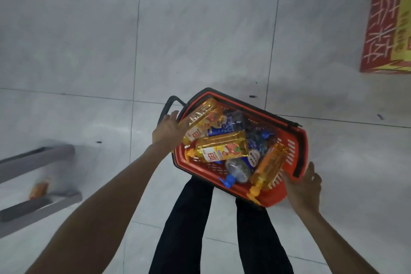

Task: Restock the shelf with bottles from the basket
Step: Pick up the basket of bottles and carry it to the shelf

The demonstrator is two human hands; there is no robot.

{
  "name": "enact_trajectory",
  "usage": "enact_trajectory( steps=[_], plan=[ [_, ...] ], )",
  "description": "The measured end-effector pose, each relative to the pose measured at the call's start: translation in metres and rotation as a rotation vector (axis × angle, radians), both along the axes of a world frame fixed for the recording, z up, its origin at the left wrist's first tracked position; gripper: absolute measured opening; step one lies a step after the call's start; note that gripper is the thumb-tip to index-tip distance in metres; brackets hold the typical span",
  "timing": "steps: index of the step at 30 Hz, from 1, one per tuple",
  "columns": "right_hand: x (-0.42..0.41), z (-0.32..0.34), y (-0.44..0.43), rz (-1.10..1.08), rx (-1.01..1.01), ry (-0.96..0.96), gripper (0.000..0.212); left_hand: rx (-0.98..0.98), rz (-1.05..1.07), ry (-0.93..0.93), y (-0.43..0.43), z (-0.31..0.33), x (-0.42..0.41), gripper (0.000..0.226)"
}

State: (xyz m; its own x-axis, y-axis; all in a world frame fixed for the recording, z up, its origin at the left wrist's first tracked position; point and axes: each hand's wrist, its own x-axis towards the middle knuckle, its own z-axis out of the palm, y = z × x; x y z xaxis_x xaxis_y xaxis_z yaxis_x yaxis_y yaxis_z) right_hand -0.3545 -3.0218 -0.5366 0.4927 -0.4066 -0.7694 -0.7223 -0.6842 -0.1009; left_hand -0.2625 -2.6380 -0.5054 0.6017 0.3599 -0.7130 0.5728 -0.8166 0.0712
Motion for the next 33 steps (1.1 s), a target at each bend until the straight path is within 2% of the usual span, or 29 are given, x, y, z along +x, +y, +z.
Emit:
enact_trajectory(
  steps=[4, 8, 10, 11, 13, 16, 22, 25, 27, 28, 30, 33],
  plan=[
    [0.001, -0.041, -0.001, -0.261, 0.066, 0.000, 0.094, -0.065, 0.049, 0.034, 0.003, -0.040, 0.016, 0.085],
    [0.004, -0.066, -0.006, -0.401, 0.118, -0.039, 0.082, -0.276, 0.196, 0.016, 0.005, -0.065, 0.024, 0.060],
    [0.009, -0.074, -0.009, -0.467, 0.122, -0.064, 0.073, -0.349, 0.299, 0.015, 0.007, -0.076, 0.029, 0.070],
    [0.010, -0.081, -0.014, -0.479, 0.123, -0.068, 0.071, -0.358, 0.340, 0.028, 0.008, -0.082, 0.031, 0.075],
    [0.013, -0.093, -0.023, -0.489, 0.115, -0.054, 0.070, -0.368, 0.404, 0.037, 0.014, -0.099, 0.035, 0.072],
    [0.021, -0.094, -0.027, -0.526, 0.094, -0.026, 0.057, -0.340, 0.485, 0.049, 0.024, -0.123, 0.034, 0.076],
    [0.025, -0.103, -0.037, -0.419, 0.003, 0.044, 0.046, -0.287, 0.490, 0.070, 0.023, -0.128, 0.040, 0.057],
    [0.025, -0.116, -0.051, -0.324, -0.048, 0.090, 0.050, -0.326, 0.502, 0.109, 0.025, -0.117, 0.041, 0.070],
    [0.026, -0.114, -0.052, -0.238, -0.041, 0.102, 0.040, -0.345, 0.514, 0.124, 0.029, -0.107, 0.034, 0.069],
    [0.030, -0.105, -0.049, -0.195, -0.046, 0.102, 0.035, -0.361, 0.522, 0.125, 0.032, -0.102, 0.029, 0.066],
    [0.037, -0.083, -0.046, -0.145, -0.051, 0.097, 0.032, -0.384, 0.561, 0.148, 0.040, -0.091, 0.020, 0.073],
    [0.052, -0.038, -0.041, -0.100, -0.039, 0.104, 0.028, -0.472, 0.657, 0.167, 0.050, -0.049, 0.010, 0.075]
  ],
)
